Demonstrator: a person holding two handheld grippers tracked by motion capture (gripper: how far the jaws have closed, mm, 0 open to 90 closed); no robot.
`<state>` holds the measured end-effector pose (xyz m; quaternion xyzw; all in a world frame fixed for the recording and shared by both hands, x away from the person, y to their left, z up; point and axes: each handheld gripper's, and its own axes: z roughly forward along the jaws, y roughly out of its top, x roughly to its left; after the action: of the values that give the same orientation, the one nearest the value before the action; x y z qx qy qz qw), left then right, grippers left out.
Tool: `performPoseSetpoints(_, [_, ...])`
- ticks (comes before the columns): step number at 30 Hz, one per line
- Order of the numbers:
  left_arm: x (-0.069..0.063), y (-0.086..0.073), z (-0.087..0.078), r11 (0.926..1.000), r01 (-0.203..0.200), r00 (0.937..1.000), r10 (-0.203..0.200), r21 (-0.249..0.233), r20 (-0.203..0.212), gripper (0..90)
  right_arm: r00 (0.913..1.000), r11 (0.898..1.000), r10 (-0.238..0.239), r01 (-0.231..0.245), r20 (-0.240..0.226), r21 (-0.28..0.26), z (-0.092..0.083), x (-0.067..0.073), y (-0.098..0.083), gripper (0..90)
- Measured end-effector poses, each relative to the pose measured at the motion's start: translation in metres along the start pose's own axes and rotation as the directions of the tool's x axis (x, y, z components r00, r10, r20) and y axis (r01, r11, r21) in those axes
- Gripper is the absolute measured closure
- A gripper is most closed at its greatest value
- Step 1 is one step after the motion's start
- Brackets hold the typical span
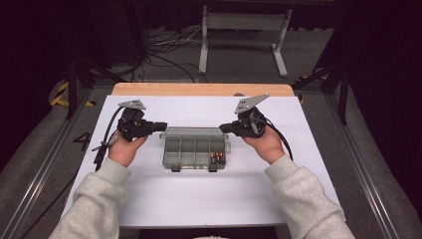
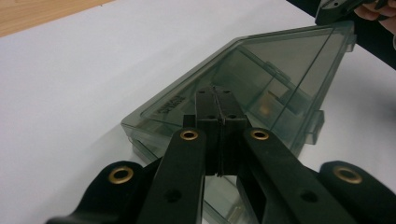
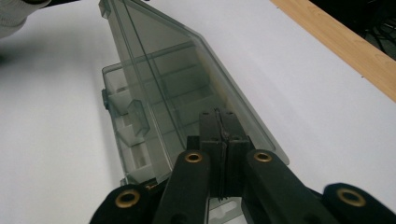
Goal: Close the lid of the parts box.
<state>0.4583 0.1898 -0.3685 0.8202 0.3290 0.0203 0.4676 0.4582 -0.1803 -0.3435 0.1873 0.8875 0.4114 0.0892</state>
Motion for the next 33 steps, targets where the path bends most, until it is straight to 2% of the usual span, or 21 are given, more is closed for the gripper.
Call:
performPoseSetpoints(6, [-0.009,-0.003,-0.005,0.9998,-0.019,0.9995,0.019,0.010,0.025,89.6,0.9998,1.000,-0.015,0.015,-0.013,0.018,0.000,0.007,-0.003,90.0])
performPoseSetpoints(7, [-0.010,-0.004,-0.005,0.9994,-0.034,0.9990,0.033,0.012,0.030,89.6,0.9998,1.000,-0.014,0.014,-0.015,0.020,-0.001,0.008,-0.003,90.0])
performPoseSetpoints(12, [-0.015,-0.006,-0.005,0.9986,-0.043,0.9985,0.042,0.032,0.034,89.6,0.9997,0.999,-0.014,0.015,-0.021,0.039,0.000,0.013,-0.006,90.0])
performPoseSetpoints(17, [-0.019,-0.009,-0.005,0.9960,-0.073,0.9966,0.071,0.052,0.042,89.6,0.9996,0.998,-0.013,0.014,-0.025,0.055,0.000,0.017,-0.009,90.0])
performPoseSetpoints(27, [-0.022,-0.016,0.003,0.9927,-0.074,0.9955,0.068,0.095,0.065,89.6,0.9991,0.995,-0.004,0.008,-0.041,0.104,0.007,0.021,-0.014,90.0])
performPoseSetpoints(33, [-0.023,-0.020,0.008,0.9881,-0.093,0.9943,0.085,0.123,0.064,89.6,0.9989,0.993,-0.004,0.010,-0.046,0.122,0.012,0.023,-0.017,90.0])
